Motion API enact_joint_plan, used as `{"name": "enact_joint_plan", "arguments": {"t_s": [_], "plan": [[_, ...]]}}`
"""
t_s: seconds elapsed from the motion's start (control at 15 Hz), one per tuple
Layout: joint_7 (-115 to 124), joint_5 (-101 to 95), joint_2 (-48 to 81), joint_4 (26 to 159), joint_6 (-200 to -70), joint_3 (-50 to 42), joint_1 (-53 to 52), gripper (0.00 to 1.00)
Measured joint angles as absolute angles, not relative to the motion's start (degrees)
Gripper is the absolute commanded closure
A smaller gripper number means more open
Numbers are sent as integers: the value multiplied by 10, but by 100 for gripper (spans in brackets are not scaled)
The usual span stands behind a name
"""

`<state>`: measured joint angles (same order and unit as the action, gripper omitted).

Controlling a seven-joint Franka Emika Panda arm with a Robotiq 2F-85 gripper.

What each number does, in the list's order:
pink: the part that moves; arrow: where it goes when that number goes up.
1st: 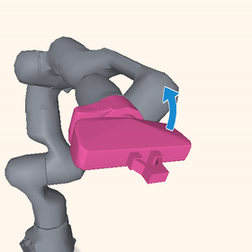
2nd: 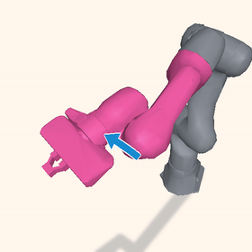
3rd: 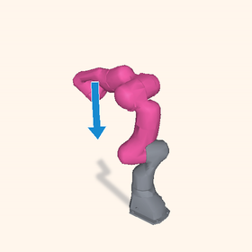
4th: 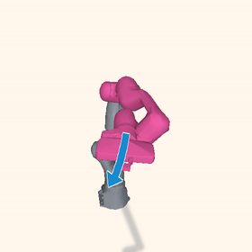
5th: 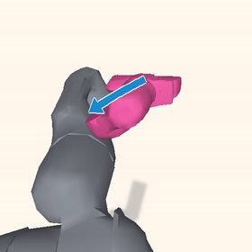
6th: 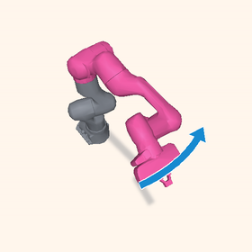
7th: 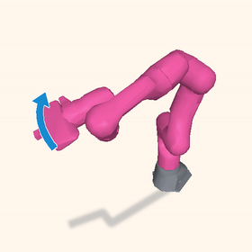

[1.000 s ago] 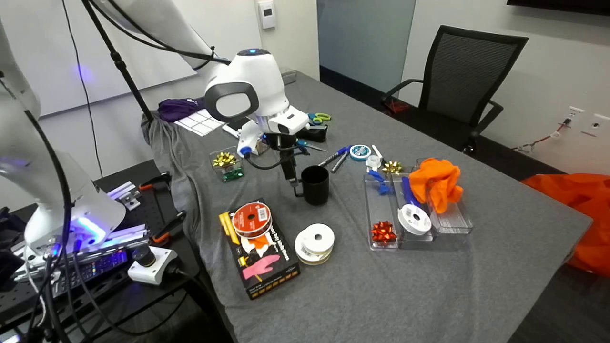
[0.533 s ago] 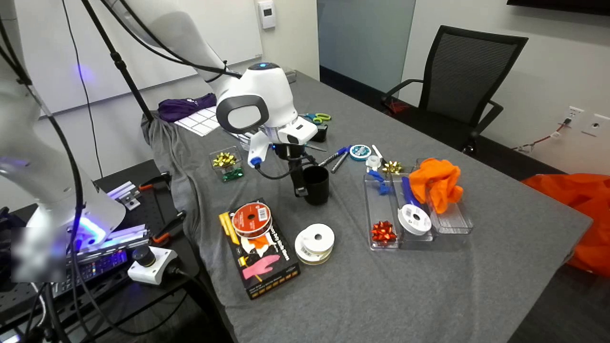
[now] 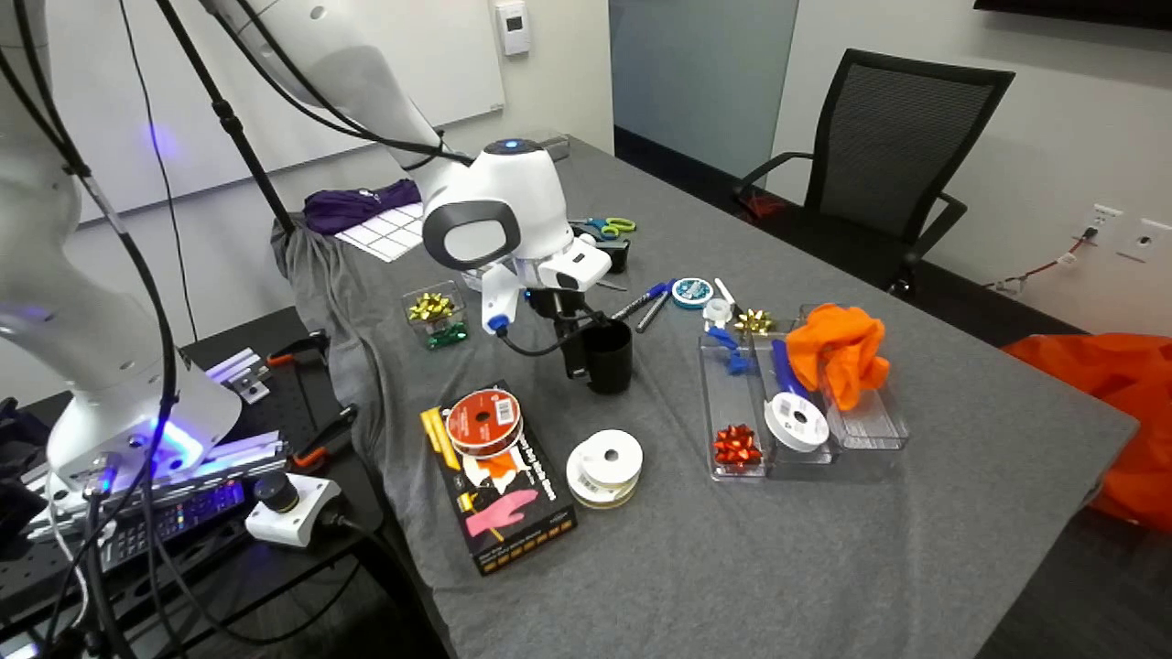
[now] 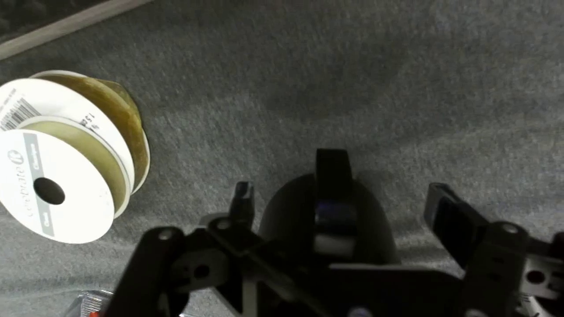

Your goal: Move the black cup to the left

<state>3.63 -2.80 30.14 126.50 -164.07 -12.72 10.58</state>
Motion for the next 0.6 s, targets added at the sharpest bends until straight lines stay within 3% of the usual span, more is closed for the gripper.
{"name": "enact_joint_plan", "arguments": {"t_s": [0.6], "plan": [[15,-13,305,1265,-1642,-107,124,89]]}}
